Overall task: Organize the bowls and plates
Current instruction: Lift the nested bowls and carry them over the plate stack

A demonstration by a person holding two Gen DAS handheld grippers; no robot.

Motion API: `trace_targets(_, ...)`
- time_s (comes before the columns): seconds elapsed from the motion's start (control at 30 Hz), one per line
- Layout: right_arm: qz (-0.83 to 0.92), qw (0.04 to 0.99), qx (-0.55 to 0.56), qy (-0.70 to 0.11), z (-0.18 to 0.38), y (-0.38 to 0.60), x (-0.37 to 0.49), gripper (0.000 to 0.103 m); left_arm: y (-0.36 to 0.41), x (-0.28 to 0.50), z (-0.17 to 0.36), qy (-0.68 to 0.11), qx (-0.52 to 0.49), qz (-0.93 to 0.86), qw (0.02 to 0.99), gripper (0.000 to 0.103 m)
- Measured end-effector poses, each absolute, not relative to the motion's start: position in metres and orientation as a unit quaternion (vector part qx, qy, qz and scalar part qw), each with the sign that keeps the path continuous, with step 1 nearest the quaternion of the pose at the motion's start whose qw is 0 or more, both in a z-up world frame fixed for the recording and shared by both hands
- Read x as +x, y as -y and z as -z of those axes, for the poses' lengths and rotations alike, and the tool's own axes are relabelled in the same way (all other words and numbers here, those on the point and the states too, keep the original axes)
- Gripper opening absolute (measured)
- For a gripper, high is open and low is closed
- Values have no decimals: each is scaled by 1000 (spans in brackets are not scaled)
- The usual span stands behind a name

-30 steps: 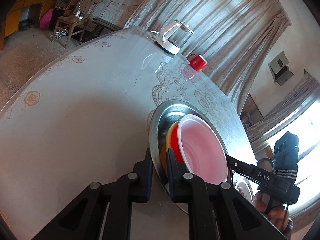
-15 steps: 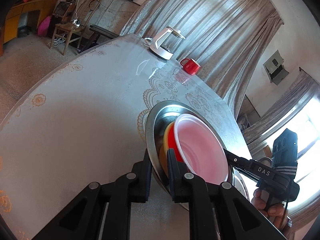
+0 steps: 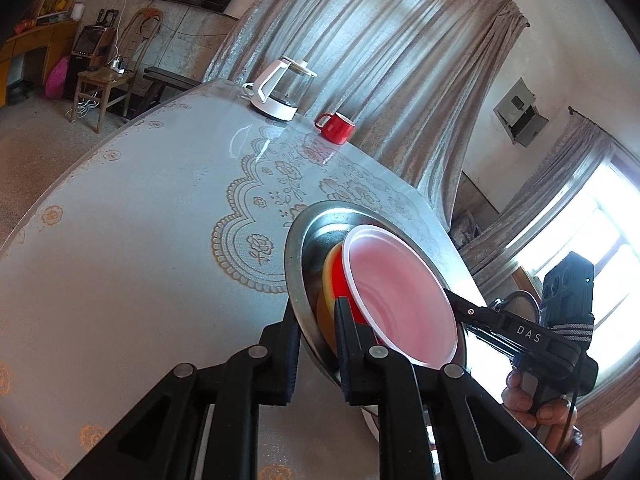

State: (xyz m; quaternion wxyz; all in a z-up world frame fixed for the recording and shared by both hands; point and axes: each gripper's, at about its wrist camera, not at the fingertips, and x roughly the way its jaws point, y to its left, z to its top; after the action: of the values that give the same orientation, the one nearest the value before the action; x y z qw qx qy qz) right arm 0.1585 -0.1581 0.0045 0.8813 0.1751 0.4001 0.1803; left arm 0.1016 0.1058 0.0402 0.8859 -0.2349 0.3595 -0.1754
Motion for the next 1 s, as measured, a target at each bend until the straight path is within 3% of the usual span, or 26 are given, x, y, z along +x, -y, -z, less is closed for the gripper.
trace_targets(0.4,-136,896,176,-383,-12,217,108,12,-43,88,-41,-377,-199,237,873,17)
trace_targets(1.0,-75,886,196,-413,23,265,84,12,9,85,-10,-428,-158,266,849,19)
